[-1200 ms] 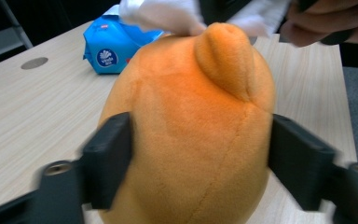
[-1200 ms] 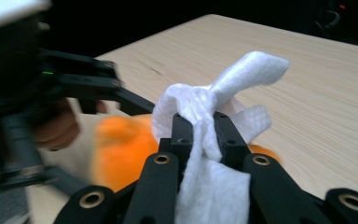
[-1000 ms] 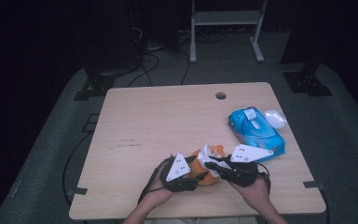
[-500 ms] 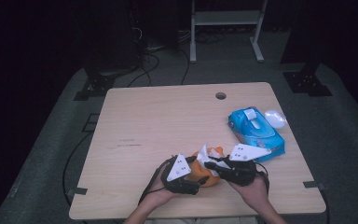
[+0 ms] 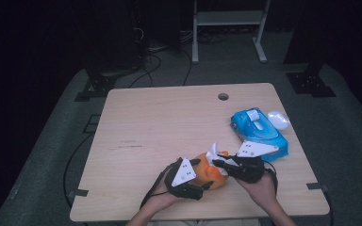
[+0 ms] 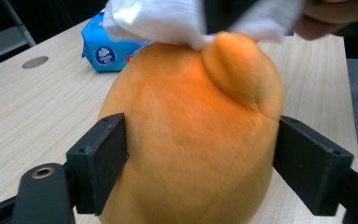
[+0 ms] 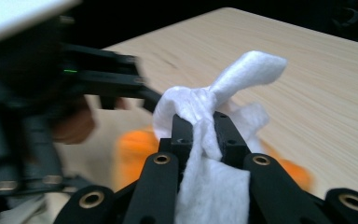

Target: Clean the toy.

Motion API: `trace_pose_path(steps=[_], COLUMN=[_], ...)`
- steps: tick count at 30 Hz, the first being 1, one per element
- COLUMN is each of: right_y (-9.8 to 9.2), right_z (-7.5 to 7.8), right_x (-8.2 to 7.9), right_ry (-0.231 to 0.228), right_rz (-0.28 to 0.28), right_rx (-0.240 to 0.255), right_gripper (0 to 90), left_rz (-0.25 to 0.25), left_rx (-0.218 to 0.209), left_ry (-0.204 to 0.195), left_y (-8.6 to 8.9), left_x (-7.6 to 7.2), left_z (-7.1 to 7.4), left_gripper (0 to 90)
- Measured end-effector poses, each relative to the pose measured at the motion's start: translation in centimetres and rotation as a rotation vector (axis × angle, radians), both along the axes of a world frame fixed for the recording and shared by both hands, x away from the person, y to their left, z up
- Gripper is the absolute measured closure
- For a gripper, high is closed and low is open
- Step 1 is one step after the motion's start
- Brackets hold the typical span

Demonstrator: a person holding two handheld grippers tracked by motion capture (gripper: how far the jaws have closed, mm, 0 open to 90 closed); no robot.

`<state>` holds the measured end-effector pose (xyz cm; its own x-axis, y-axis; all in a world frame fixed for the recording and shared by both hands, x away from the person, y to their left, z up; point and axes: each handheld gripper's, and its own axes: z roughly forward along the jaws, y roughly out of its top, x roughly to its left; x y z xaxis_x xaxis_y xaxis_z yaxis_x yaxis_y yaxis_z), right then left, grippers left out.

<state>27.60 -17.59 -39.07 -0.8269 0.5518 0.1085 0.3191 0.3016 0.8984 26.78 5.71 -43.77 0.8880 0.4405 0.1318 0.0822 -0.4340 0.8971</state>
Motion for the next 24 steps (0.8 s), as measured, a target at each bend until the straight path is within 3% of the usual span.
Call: trace_pose_path(steps=[2, 5, 8, 11, 12, 14, 16, 20, 24], right_y=[0.8, 0.9, -0.4, -2.5, -3.3, -3.8, -3.7, -2.5, -3.4], right_z=[0.1, 0.2, -0.4, -1.7, -2.1, -2.3, -2.2, -1.6, -2.2], right_x=[-0.6, -0.4, 0.9, 2.6, 3.1, 3.4, 3.4, 2.7, 3.5], right_ry=[-0.018, -0.027, -0.017, 0.039, 0.07, 0.079, 0.085, 0.051, 0.074], right_rz=[0.036, 0.031, -0.025, -0.106, -0.128, -0.144, -0.143, -0.103, -0.142], right_rx=[-0.013, -0.026, -0.018, 0.012, 0.044, 0.052, 0.066, 0.06, 0.057], right_gripper=[79.8, 79.9, 79.8, 79.8, 79.9, 79.8, 79.9, 79.9, 79.9], left_rz=[-0.015, -0.014, -0.022, -0.03, -0.032, -0.034, -0.043, -0.044, -0.044], left_rx=[0.014, 0.017, 0.011, 0.002, 0.001, -0.003, -0.001, -0.001, 0.0], left_ry=[-0.006, -0.009, -0.01, -0.005, -0.004, 0.0, 0.009, 0.012, 0.009], left_y=[0.1, 0.2, 0.2, 0.2, 0.2, 0.2, 0.2, 0.3, 0.4], left_x=[-0.2, -0.4, -0.3, 0.0, 0.0, 0.1, 0.1, 0.1, 0.1], left_z=[-0.1, -0.2, -0.3, -0.4, -0.5, -0.5, -0.6, -0.6, -0.6], left_gripper=[25.3, 30.9, 33.1, 33.7, 33.7, 33.7, 33.7, 33.6, 33.7])
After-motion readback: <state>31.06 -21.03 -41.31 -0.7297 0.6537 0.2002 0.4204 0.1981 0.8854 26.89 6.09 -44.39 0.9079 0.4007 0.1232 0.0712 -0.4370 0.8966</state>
